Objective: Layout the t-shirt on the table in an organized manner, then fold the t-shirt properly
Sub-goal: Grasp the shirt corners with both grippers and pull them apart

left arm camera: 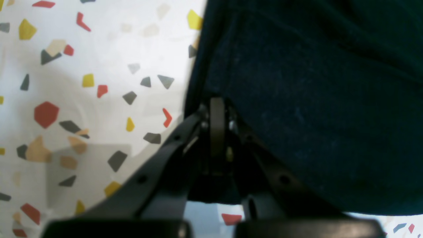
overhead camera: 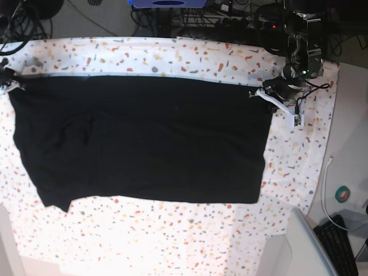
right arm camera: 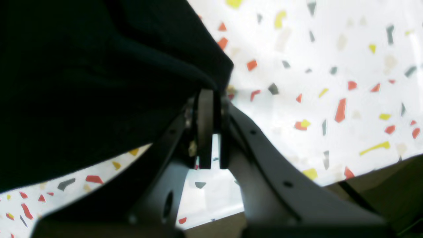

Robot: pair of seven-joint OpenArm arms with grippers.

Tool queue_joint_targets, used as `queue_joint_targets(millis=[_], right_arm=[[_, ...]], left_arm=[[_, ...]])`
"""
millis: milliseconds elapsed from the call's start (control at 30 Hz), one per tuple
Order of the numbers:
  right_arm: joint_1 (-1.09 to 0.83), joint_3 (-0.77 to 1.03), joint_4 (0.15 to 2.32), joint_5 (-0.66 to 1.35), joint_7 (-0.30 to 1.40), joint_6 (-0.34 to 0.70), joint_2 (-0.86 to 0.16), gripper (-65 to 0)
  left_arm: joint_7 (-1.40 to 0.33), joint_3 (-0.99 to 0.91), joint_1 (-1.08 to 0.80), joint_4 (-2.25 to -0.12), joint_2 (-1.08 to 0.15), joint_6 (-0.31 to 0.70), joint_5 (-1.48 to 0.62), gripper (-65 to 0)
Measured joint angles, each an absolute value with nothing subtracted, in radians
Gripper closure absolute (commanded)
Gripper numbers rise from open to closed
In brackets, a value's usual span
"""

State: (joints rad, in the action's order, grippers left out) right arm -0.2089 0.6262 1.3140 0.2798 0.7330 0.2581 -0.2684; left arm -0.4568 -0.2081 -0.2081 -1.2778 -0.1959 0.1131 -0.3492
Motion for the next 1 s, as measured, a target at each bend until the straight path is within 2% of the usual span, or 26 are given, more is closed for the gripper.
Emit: queue_joint_targets(millis=[400,500,567,833,1000], right_arm=[[-0.212,0.624,1.306,0.262,0.744,0.271,-0.278,0.0],[-0.208,0.624,1.308,0.154,0.743,0.272,-0.282,-18.6],[-0.21,0.636,1.309,0.099,0.735,0.271,-0.282,-26.3],[-0.218,0.638,1.448,0.062,0.735,0.27,-0.261,-22.8],[-0.259,0.635,1.573,0.067,0.743,0.271,-0.183,-22.8]], left_arm=[[-0.458,-0.208,-0.208,-1.275,-0.197,0.114,-0.355,0.0],[-0.456,-0.209,-0.21,-1.275,-0.197,0.113,-0.36,0.0],[-0.458,-0.208,-0.218,-1.288,-0.197,0.109,-0.357,0.0],[-0.563,-0.213,-0.347,-1.477,-0.192,0.057,-0.315,0.0],[-0.571,-0.241,-0.42,-1.602,-0.179,0.069,-0.318,0.0]])
